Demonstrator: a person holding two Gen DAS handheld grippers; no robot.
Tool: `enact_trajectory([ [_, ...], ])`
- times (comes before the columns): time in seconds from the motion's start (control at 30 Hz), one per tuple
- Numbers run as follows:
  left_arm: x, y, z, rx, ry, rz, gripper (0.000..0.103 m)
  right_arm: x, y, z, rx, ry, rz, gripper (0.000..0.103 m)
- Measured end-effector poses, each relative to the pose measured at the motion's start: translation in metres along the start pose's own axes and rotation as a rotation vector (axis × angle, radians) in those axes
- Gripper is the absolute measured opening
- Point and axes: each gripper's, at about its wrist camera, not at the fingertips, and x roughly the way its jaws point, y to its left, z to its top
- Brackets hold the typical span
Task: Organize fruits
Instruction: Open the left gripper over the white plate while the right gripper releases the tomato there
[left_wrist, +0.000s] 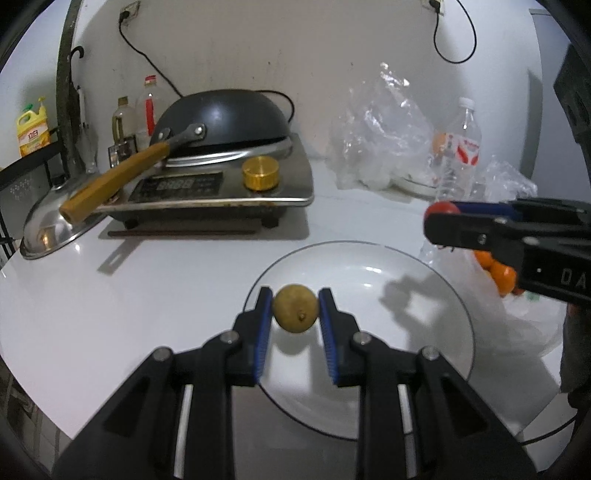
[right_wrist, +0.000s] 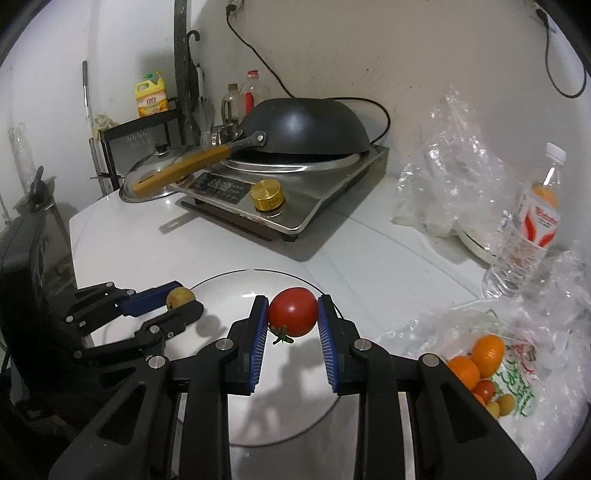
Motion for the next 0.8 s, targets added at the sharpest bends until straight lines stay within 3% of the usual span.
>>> enact_trajectory([
  [0.33, 0.03, -0.004, -0.003, 0.069, 0.092, -0.016, 0.026, 0.039, 0.003, 0.006, -0.002, 0.047, 0.021, 0.029],
  [0.8, 0.029, 0.017, -0.002, -0.025, 0.089, -0.072, 0.028, 0.078, 0.015, 0.006, -0.017, 0.11, 0.054, 0.029],
])
